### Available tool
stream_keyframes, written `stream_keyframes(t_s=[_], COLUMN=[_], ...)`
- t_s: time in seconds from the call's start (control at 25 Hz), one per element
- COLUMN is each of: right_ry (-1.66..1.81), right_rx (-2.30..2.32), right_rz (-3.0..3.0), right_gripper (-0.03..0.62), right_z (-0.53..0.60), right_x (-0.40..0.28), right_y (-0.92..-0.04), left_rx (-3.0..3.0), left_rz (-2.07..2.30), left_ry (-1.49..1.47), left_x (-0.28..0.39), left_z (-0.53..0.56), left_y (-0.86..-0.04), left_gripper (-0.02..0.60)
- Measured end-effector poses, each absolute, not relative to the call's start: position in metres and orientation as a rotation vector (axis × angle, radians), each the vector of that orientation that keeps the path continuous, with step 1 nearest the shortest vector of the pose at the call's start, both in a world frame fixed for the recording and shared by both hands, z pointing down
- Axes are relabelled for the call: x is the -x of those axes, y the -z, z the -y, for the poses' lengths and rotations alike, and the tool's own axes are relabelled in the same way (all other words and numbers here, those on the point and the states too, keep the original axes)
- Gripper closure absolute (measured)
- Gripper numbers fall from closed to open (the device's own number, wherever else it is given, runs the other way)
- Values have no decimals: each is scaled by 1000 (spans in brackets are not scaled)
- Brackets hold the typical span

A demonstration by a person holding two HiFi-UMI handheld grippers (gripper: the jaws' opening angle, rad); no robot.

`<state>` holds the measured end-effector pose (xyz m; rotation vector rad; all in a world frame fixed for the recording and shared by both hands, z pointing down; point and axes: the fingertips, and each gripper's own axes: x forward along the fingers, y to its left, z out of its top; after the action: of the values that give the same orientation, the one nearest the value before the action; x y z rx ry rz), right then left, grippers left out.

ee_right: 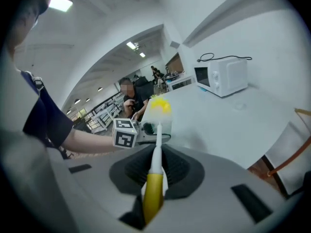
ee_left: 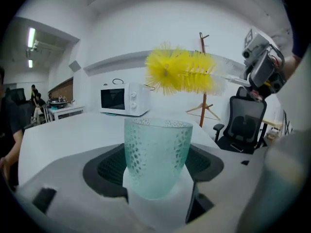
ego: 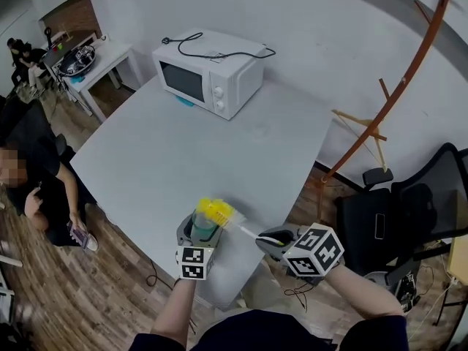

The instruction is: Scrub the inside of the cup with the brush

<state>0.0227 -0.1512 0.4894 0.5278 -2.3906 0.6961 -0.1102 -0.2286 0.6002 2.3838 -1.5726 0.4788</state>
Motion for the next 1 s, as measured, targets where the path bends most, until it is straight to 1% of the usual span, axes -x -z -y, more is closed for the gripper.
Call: stream_keyframes(t_s=[0.32,0.72,1.0], right_ry=[-797,-961,-988], right_rx=[-807,-955,-970], right_rz=[2485,2488,2496], right_gripper=[542,542,542], right_z=[192,210,215], right_x=[-31,-40,-44], right_y=[-514,-532,-534], left_rx=[-2328,-2306,-2300], left_rz=[1580,1559,1562], left_ry=[-300,-268,-264], left_x=[97,83,82], left_z=[286,326,319], left_y=[-610,-631,-633], left_gripper=[204,204,204])
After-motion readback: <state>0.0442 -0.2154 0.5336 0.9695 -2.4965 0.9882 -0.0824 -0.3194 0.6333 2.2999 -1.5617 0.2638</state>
